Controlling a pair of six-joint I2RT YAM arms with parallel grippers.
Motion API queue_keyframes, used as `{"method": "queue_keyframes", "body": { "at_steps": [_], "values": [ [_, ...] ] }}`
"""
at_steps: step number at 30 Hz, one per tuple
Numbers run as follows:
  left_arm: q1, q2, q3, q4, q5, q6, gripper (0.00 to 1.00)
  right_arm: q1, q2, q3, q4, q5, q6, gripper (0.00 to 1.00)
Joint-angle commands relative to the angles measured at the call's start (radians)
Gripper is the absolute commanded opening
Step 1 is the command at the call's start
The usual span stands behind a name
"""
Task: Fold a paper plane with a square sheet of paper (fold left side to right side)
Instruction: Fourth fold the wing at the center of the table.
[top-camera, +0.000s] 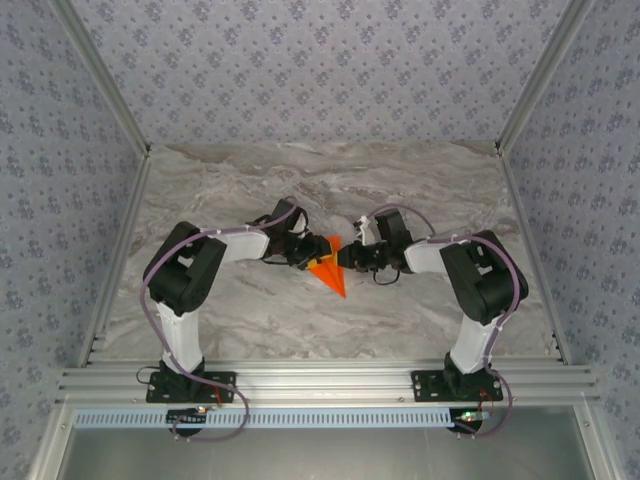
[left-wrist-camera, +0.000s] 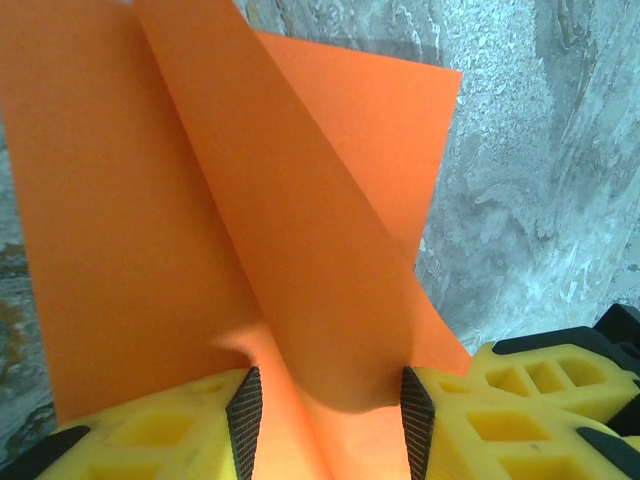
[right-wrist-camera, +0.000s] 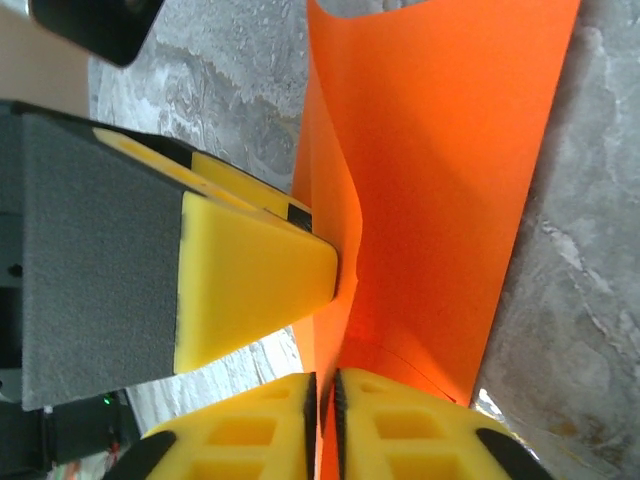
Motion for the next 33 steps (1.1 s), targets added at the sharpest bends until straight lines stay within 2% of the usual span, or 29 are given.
{"method": "queue_keyframes", "body": {
  "at_steps": [1, 8, 33],
  "values": [
    [-0.003, 0.006, -0.001, -0.052, -0.035, 0.019, 0.44, 0.0, 0.011, 0.035, -0.058, 0.013, -0.024, 0.07],
    [-0.004, 0.005, 0.0, -0.052, -0.035, 0.021, 0.44, 0.0, 0.029, 0.07, -0.156, 0.077, -0.089, 0.03],
    [-0.003, -0.005, -0.001, -0.056, -0.031, 0.026, 0.44, 0.01, 0.076, 0.104, -0.261, 0.169, -0.159, 0.03]
  ]
}}
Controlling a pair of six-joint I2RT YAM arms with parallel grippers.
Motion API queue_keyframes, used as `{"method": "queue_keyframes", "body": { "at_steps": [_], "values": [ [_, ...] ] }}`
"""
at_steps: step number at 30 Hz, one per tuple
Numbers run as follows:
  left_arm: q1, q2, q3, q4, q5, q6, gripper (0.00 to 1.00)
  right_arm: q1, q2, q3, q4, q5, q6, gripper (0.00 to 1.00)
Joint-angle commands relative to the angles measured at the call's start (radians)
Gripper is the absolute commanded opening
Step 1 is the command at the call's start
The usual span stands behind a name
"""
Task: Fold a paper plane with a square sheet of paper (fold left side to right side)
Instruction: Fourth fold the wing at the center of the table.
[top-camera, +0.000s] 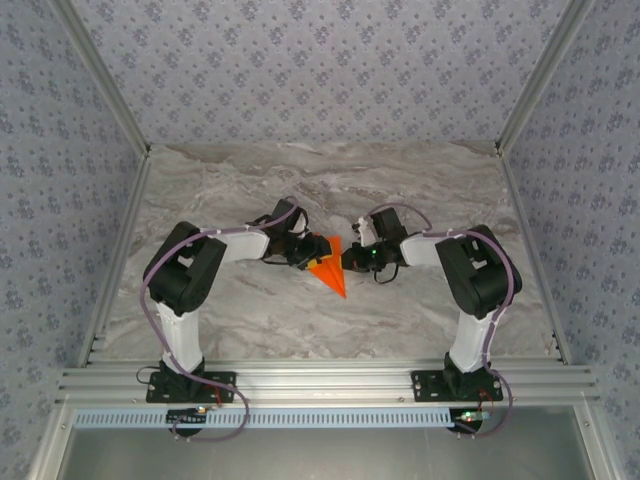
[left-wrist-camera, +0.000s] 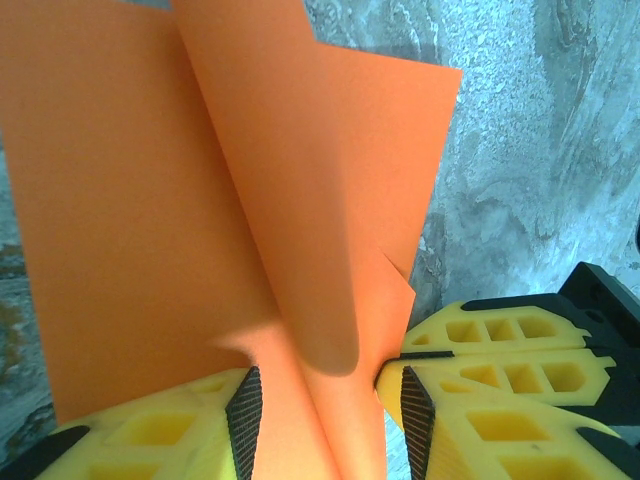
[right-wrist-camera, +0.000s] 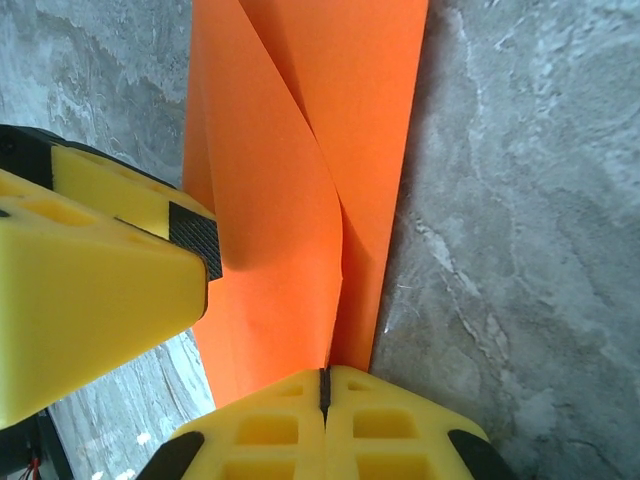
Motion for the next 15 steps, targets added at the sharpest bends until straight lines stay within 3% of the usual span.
{"method": "queue_keyframes", "body": {
  "at_steps": [1, 9, 15],
  "values": [
    [-0.004, -0.013, -0.003, -0.054, -0.029, 0.02, 0.44, 0.009, 0.026, 0.023, -0.081, 0.068, -0.043, 0.03],
    [0.009, -0.11, 0.018, -0.108, -0.054, 0.058, 0.36, 0.022, 0.04, 0.031, -0.152, 0.122, -0.073, 0.03],
    [0.006, -0.085, 0.064, -0.11, -0.016, 0.067, 0.25, 0.027, 0.043, 0.036, -0.167, 0.135, -0.082, 0.03]
  ]
}}
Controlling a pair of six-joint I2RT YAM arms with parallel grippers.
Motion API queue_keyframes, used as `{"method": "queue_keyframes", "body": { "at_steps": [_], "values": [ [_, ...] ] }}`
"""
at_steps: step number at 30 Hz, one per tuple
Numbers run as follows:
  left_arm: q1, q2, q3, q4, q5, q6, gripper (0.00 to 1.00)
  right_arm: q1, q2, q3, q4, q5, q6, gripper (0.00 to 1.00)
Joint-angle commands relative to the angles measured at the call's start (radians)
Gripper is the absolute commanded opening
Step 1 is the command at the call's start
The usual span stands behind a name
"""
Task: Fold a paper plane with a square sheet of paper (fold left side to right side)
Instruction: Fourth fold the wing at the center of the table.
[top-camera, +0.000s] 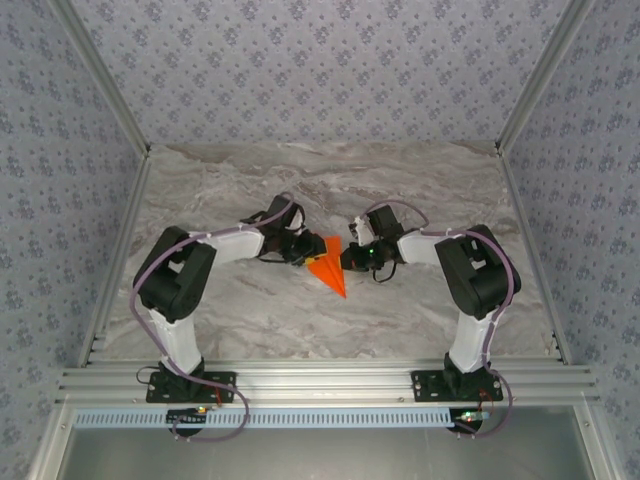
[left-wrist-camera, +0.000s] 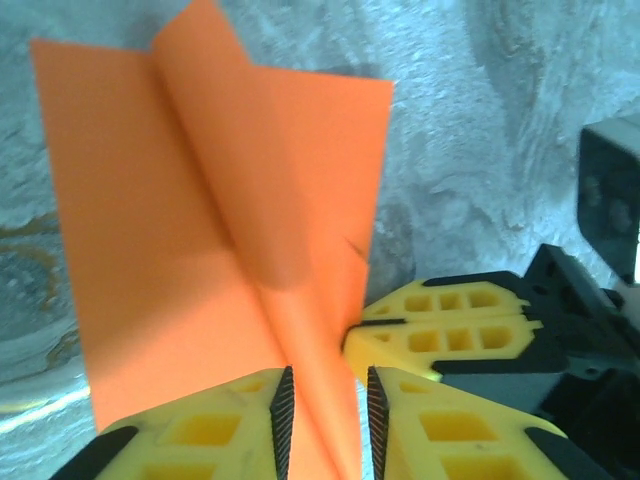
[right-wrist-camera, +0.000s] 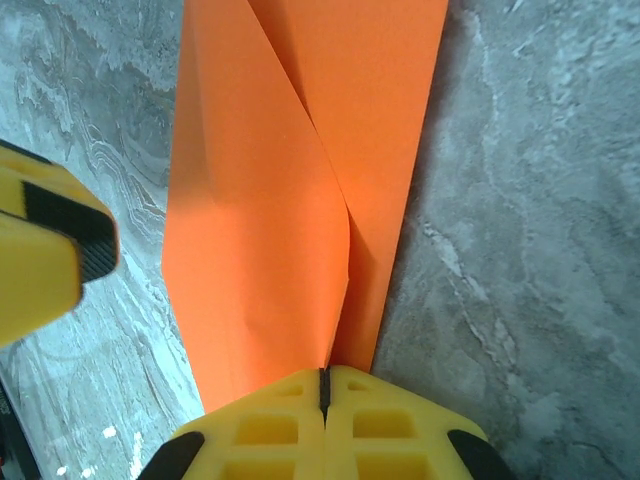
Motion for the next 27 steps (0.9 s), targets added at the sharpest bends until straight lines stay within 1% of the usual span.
{"method": "queue_keyframes", "body": {
  "at_steps": [1, 7, 13, 18, 27],
  "values": [
    [0.002, 0.005, 0.049, -0.022, 0.021, 0.02, 0.25, 0.008, 0.043, -0.002, -0.088, 0.085, -0.03, 0.03],
    [0.002, 0.091, 0.113, 0.0, 0.054, 0.021, 0.21, 0.013, 0.041, 0.002, -0.097, 0.087, -0.034, 0.02],
    [0.0, 0.168, 0.167, 0.011, 0.071, 0.024, 0.21, 0.017, 0.04, 0.006, -0.11, 0.096, -0.041, 0.02],
    [0.0, 0.199, 0.167, -0.011, 0.053, 0.04, 0.21, 0.022, 0.037, 0.008, -0.121, 0.105, -0.046, 0.02],
    [-0.001, 0.207, 0.111, -0.048, -0.001, 0.06, 0.21, 0.021, 0.021, 0.011, -0.137, 0.124, -0.056, 0.03]
  ]
}}
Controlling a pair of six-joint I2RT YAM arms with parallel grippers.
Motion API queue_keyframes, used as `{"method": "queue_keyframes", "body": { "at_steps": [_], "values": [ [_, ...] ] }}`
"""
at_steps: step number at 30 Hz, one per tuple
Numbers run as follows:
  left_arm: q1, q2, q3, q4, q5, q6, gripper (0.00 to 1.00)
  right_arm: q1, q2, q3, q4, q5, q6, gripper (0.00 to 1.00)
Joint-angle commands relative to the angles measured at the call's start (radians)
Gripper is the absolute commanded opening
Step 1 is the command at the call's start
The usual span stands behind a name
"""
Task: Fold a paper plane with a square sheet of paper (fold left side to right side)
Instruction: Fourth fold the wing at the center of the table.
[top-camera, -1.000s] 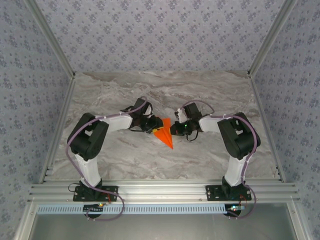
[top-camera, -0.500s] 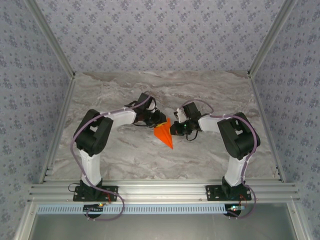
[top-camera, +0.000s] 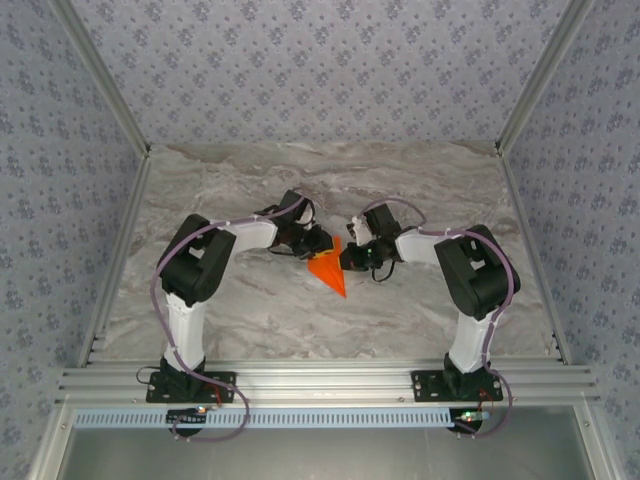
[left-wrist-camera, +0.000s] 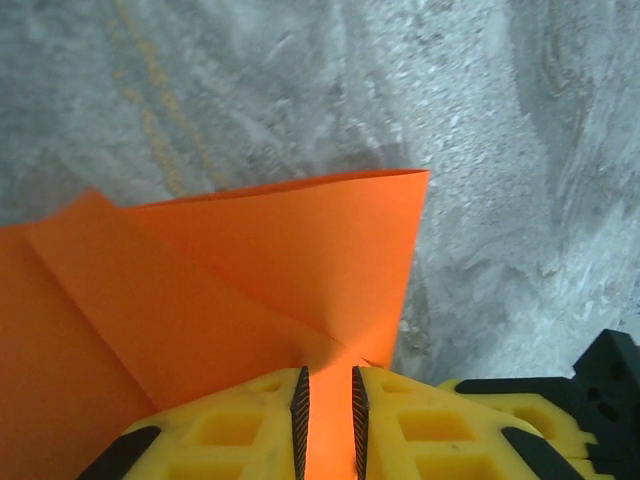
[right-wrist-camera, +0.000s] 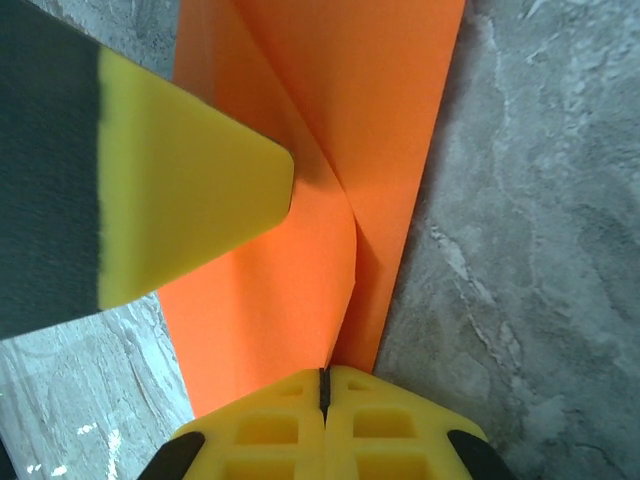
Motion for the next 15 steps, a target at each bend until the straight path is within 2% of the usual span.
{"method": "queue_keyframes", "body": {
  "at_steps": [1, 7, 12, 15],
  "values": [
    [0.0, 0.021, -0.024, -0.059, -0.036, 0.031, 0.2, 0.007, 0.016, -0.012, -0.088, 0.082, -0.021, 0.03],
    [0.001, 0.029, -0.063, -0.059, -0.055, 0.03, 0.2, 0.001, -0.036, 0.023, -0.095, 0.065, -0.012, 0.09],
    [0.001, 0.024, -0.09, -0.049, -0.059, 0.028, 0.19, -0.009, -0.143, 0.035, -0.128, 0.082, -0.013, 0.24],
    [0.001, 0.021, -0.093, -0.048, -0.061, 0.03, 0.19, -0.007, -0.199, 0.027, -0.15, 0.055, -0.013, 0.29]
  ]
}}
